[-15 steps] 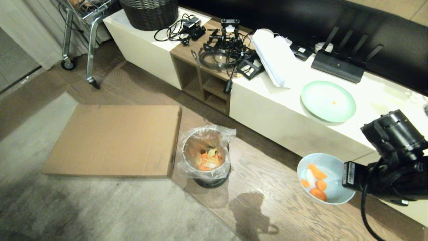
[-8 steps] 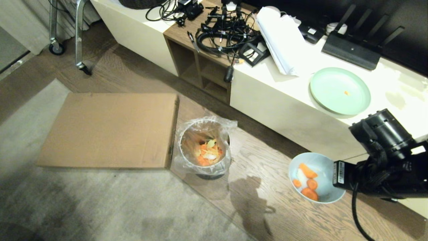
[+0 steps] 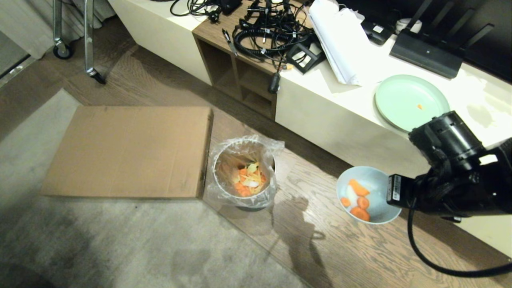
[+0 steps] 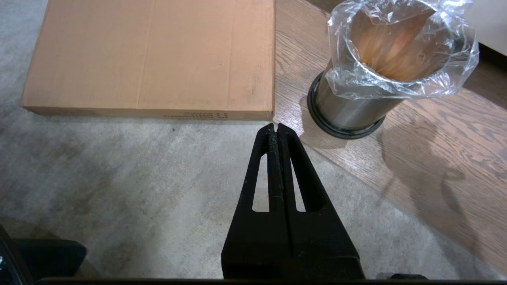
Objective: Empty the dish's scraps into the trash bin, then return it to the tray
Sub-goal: Move the bowl over the trash can
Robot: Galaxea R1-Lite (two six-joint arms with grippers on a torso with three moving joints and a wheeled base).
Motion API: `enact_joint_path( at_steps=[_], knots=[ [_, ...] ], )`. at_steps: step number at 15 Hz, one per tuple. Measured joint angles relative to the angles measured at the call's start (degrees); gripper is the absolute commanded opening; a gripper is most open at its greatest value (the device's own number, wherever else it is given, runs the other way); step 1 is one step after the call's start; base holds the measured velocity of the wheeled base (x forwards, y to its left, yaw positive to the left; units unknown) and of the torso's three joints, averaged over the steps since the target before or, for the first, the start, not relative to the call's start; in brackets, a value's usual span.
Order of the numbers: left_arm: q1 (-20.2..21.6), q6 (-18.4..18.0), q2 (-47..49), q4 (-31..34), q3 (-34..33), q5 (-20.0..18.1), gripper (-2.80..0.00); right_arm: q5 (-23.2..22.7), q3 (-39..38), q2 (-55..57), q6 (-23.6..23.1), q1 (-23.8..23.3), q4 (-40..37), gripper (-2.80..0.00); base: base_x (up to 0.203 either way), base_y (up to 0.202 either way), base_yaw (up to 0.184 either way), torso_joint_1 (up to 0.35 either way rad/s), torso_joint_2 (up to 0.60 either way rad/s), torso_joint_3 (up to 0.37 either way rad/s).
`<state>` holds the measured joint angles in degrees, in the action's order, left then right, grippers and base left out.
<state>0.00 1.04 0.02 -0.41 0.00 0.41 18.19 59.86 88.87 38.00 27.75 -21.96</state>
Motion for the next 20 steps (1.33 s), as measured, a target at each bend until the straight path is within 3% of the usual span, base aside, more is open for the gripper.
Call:
enact_joint_path(
  at_steps=[4,7,11,16,20],
  knots=[
    [0.00,0.02,0.00,0.00,0.00,0.02,-2.80,0.97,10.45,5.99,-1.89,0.00,0.19,-2.80,0.000,0.000,0.000,0.000,0.00,0.000],
    [0.00,0.06,0.00,0.00,0.00,0.06,-2.80,5.67,20.77,13.45,-2.54,0.29,1.77,-2.80,0.000,0.000,0.000,0.000,0.00,0.000],
    [0.00,0.06,0.00,0.00,0.00,0.11,-2.80,7.22,30.75,20.84,-2.76,4.06,8.24,-2.80,0.000,0.000,0.000,0.000,0.00,0.000],
    [0.00,0.09,0.00,0.00,0.00,0.07,-2.80,10.25,30.92,23.54,-2.87,10.21,16.94,-2.80,0.000,0.000,0.000,0.000,0.00,0.000],
    [0.00,0.09,0.00,0.00,0.00,0.08,-2.80,11.36,23.88,22.85,-3.51,12.36,25.40,-2.80,0.000,0.000,0.000,0.000,0.00,0.000]
  ],
)
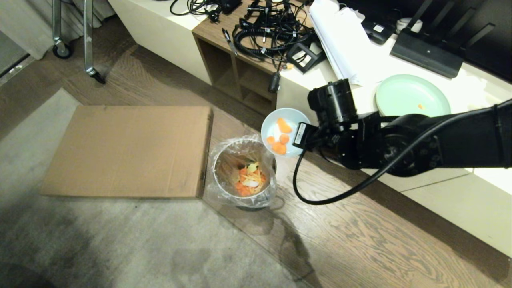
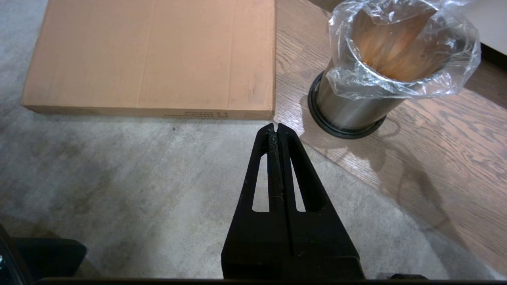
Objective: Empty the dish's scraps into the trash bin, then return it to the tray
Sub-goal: Move the bowl over the trash can, then pour the leftover food from the bowl into the trash can
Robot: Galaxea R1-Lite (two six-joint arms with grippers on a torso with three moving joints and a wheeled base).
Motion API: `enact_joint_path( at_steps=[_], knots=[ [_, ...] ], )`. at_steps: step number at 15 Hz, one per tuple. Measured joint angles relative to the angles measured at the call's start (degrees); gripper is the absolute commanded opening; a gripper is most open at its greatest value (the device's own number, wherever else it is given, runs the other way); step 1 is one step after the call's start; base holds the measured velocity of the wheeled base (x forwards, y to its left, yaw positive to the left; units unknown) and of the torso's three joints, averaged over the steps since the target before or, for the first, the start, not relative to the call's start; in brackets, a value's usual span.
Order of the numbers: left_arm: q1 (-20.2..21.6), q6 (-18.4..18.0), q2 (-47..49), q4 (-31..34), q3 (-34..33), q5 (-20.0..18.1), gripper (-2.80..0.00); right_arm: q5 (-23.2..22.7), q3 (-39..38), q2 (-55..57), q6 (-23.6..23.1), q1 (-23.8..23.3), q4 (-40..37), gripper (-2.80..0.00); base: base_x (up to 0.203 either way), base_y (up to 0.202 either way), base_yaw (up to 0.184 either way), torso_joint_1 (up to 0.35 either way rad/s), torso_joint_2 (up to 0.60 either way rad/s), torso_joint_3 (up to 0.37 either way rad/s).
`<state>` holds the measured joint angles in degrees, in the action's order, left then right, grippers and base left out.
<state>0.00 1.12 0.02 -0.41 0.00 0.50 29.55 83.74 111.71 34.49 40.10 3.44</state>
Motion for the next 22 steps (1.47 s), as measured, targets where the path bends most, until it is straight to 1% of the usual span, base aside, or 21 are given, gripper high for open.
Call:
enact_joint_path(
  at_steps=[2,5,7,10,13,17,18,19,22],
  knots=[
    [0.00,0.00,0.00,0.00,0.00,0.02,-2.80,0.16,-5.44,-0.06,-3.05,0.33,9.59,-2.80,0.000,0.000,0.000,0.000,0.00,0.000],
    [0.00,0.00,0.00,0.00,0.00,0.02,-2.80,-0.08,-11.58,1.38,-10.73,1.27,28.11,-2.80,0.000,0.000,0.000,0.000,0.00,0.000],
    [0.00,0.00,0.00,0.00,0.00,0.02,-2.80,-0.33,-13.28,3.48,-16.53,2.90,39.69,-2.80,0.000,0.000,0.000,0.000,0.00,0.000],
    [0.00,0.00,0.00,0.00,0.00,0.02,-2.80,-1.37,-14.60,6.86,-24.28,4.44,52.29,-2.80,0.000,0.000,0.000,0.000,0.00,0.000],
    [0.00,-0.02,0.00,0.00,0.00,0.03,-2.80,-4.84,-17.54,10.02,-31.24,5.41,63.72,-2.80,0.000,0.000,0.000,0.000,0.00,0.000],
    [0.00,0.00,0.00,0.00,0.00,0.03,-2.80,-12.55,-23.61,15.33,-40.17,5.78,81.69,-2.80,0.000,0.000,0.000,0.000,0.00,0.000],
    [0.00,0.00,0.00,0.00,0.00,0.01,-2.80,-13.59,-24.74,16.49,-42.50,5.79,83.47,-2.80,0.000,0.000,0.000,0.000,0.00,0.000],
    [0.00,0.00,0.00,0.00,0.00,0.03,-2.80,-13.78,-25.14,17.34,-43.33,5.78,83.66,-2.80,0.000,0.000,0.000,0.000,0.00,0.000],
    [0.00,0.02,0.00,0.00,0.00,0.02,-2.80,-13.74,-23.57,19.08,-43.56,5.29,83.75,-2.80,0.000,0.000,0.000,0.000,0.00,0.000]
  ],
)
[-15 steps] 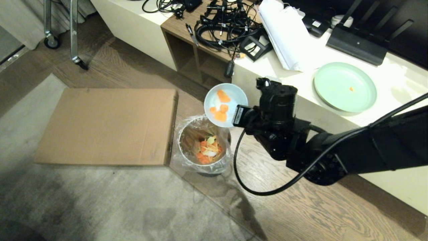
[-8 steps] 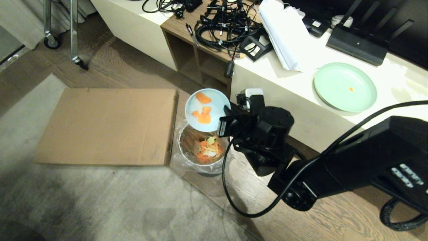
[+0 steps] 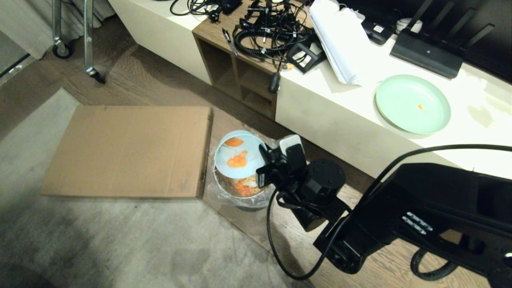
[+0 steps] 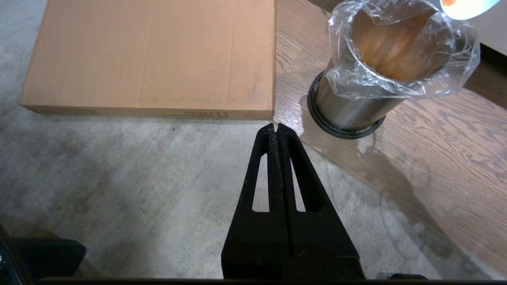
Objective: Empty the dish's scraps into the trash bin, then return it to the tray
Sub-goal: Pour the leftover food from the bowl into the trash can
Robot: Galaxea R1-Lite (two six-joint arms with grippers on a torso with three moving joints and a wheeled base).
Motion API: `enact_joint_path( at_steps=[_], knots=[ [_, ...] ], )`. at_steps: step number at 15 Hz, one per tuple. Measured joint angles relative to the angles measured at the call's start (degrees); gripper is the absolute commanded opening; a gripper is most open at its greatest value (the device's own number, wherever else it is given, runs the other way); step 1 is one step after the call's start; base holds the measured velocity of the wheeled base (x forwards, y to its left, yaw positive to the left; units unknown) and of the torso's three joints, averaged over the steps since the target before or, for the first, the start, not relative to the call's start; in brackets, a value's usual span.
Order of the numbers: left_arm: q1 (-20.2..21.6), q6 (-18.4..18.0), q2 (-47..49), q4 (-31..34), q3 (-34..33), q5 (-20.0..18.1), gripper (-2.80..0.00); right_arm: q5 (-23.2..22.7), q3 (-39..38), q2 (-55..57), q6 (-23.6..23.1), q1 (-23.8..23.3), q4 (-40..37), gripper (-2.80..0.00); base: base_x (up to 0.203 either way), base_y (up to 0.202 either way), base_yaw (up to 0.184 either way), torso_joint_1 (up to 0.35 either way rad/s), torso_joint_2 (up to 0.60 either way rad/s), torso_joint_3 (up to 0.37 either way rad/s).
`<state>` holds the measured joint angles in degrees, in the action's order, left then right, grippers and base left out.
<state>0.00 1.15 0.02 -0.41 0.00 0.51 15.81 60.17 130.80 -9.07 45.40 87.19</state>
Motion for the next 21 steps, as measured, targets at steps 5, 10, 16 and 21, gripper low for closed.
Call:
enact_joint_path(
  at_steps=[5,10,16,21],
  knots=[
    [0.00,-0.04,0.00,0.01,0.00,0.01,-2.80,0.11,7.32,2.60,-1.05,-3.99,0.02,-2.80,0.000,0.000,0.000,0.000,0.00,0.000],
    [0.00,-0.05,0.00,0.00,0.00,0.00,-2.80,-0.38,11.34,3.36,-3.62,-5.19,0.02,-2.80,0.000,0.000,0.000,0.000,0.00,0.000],
    [0.00,-0.02,0.00,0.00,0.00,0.00,-2.80,-15.69,13.32,4.20,-16.16,-5.44,0.00,-2.80,0.000,0.000,0.000,0.000,0.00,0.000],
    [0.00,-0.02,0.00,0.00,0.00,0.00,-2.80,-22.99,13.06,5.21,-25.79,-6.14,0.02,-2.80,0.000,0.000,0.000,0.000,0.00,0.000]
  ],
)
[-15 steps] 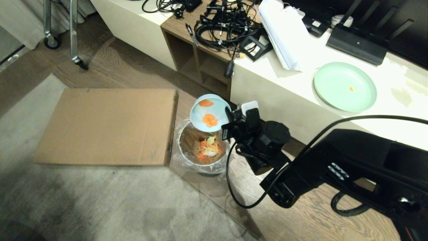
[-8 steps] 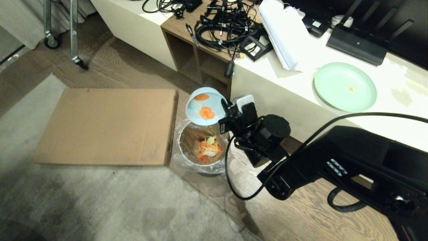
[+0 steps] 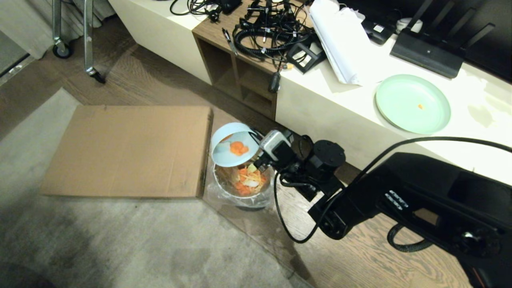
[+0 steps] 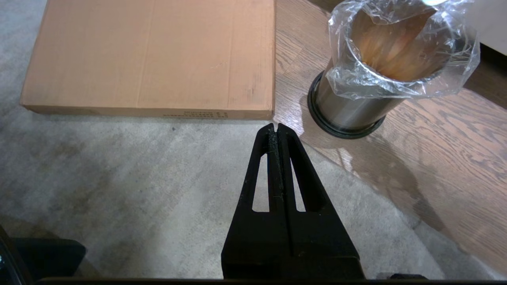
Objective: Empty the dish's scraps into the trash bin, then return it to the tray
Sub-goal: Pour the leftover food from the bowl into the trash can
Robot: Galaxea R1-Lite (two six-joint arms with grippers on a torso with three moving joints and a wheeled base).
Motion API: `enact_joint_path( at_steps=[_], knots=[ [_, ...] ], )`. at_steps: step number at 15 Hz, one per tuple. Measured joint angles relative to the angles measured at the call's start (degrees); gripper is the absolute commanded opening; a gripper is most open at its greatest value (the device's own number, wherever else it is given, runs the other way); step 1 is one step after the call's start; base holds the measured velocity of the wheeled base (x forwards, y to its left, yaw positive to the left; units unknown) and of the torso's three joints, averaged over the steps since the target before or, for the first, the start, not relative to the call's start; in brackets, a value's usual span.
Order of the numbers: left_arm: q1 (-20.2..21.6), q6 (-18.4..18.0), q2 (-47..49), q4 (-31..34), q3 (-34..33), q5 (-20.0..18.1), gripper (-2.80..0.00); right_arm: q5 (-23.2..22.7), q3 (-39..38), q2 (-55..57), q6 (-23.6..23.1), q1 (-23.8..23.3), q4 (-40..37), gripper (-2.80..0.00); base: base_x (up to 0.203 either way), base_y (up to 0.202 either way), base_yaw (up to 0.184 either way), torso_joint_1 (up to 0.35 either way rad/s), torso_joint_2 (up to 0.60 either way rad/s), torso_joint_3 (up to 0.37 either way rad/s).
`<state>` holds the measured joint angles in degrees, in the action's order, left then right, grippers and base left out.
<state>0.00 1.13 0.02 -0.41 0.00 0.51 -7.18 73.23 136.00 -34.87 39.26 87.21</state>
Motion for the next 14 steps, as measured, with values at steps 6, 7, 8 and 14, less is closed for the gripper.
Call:
enact_joint_path(
  at_steps=[6,7,8,14],
  knots=[
    [0.00,0.00,0.00,0.00,0.00,-0.02,-2.80,-1.79,3.97,2.47,-6.20,-3.43,0.00,-2.80,0.000,0.000,0.000,0.000,0.00,0.000],
    [0.00,0.00,0.00,0.00,0.00,-0.02,-2.80,-1.88,5.74,3.08,-7.10,-3.70,-0.01,-2.80,0.000,0.000,0.000,0.000,0.00,0.000],
    [0.00,0.00,0.00,0.00,0.00,0.01,-2.80,-2.00,7.86,3.79,-8.11,-3.95,-0.02,-2.80,0.000,0.000,0.000,0.000,0.00,0.000],
    [0.00,0.00,0.00,0.00,0.00,0.00,-2.80,-10.35,17.24,6.36,-13.40,-4.15,0.00,-2.80,0.000,0.000,0.000,0.000,0.00,0.000]
  ],
)
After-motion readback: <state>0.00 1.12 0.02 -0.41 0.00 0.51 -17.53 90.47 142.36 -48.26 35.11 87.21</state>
